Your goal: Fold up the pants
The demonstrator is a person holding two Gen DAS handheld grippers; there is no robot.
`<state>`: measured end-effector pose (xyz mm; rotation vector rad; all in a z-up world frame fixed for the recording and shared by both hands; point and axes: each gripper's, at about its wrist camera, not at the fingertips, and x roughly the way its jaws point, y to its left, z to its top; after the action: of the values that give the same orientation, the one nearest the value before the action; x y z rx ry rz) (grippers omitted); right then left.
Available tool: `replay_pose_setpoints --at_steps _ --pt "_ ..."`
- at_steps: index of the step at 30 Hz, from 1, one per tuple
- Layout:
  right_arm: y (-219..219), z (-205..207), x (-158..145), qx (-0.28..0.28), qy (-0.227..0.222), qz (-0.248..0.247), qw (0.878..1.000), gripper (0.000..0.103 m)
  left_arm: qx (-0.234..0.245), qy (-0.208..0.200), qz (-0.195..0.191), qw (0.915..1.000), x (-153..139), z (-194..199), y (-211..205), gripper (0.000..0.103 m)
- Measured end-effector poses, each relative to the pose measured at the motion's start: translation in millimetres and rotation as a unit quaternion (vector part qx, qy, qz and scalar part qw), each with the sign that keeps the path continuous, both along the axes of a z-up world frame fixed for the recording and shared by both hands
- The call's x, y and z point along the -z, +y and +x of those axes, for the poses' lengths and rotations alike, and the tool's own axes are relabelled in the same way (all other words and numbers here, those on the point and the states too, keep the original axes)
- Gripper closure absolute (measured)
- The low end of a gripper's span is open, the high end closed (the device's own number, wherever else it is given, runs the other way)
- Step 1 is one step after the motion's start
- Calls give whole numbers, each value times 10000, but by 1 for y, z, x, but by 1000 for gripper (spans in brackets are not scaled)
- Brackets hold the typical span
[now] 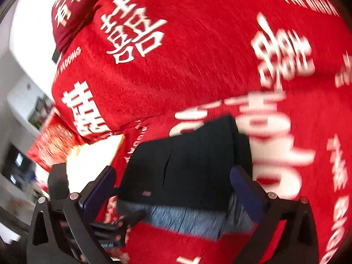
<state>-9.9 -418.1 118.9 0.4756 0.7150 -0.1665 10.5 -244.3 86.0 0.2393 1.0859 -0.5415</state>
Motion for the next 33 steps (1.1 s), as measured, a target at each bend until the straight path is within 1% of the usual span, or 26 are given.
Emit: replay_pose_setpoints --at_steps 3,4,5,9,12,13,15,18,20,22,24,26,28,29,30,31,32,33 --pt "4 34 -7 -240 242 -260 9991 0 -21 139 60 9999 11 5 -2 8" --pt "5 52 -3 -378 400 -303 9980 0 -36 144 86 9999 14 5 -2 8" --pt "1 58 0 -439 495 -298 9974 0 -24 115 120 9999 16 4 -2 8" --pt "-22 91 34 -324 933 -109 9951 0 55 35 182 9998 17 2 -4 8" --pt "-44 108 81 -309 1559 336 9867 0 59 96 112 9999 12 6 -3 8" --pt "-45 110 88 -358 1650 297 9852 0 40 112 82 9999 9 7 -2 8" --pt "-42 107 85 -446 1594 140 9861 0 -51 158 -87 9998 -1 14 0 8" --pt "-35 92 63 -364 1338 -11 9903 0 -324 222 -225 9990 -10 29 4 8" --pt "-26 72 44 -247 1117 -267 9931 0 -504 281 -287 9979 -12 41 5 8" --pt "-13 54 31 -47 1132 -661 9914 0 -662 367 -268 9968 -12 55 2 8" --pt "2 37 24 187 1219 -1166 9855 0 -856 559 -352 9941 -8 74 -1 8" --pt "19 20 23 439 1393 -1616 9760 0 -998 767 -414 9912 0 95 -8 8" --pt "34 7 31 456 1500 -1774 9716 0 -1070 786 -240 9909 7 111 -17 8" --pt "40 3 38 512 1671 -1947 9652 0 -1046 787 -113 9913 13 118 -22 8" --pt "46 2 49 604 1919 -2188 9548 0 -1022 889 61 9908 23 124 -25 8" --pt "49 2 67 704 2338 -2506 9368 0 -1002 1069 234 9889 35 128 -29 8" --pt "48 1 79 693 2529 -2541 9309 0 -899 1016 441 9898 42 127 -35 5" --pt "45 0 93 634 2629 -2337 9339 0 -766 840 540 9920 40 124 -39 3"
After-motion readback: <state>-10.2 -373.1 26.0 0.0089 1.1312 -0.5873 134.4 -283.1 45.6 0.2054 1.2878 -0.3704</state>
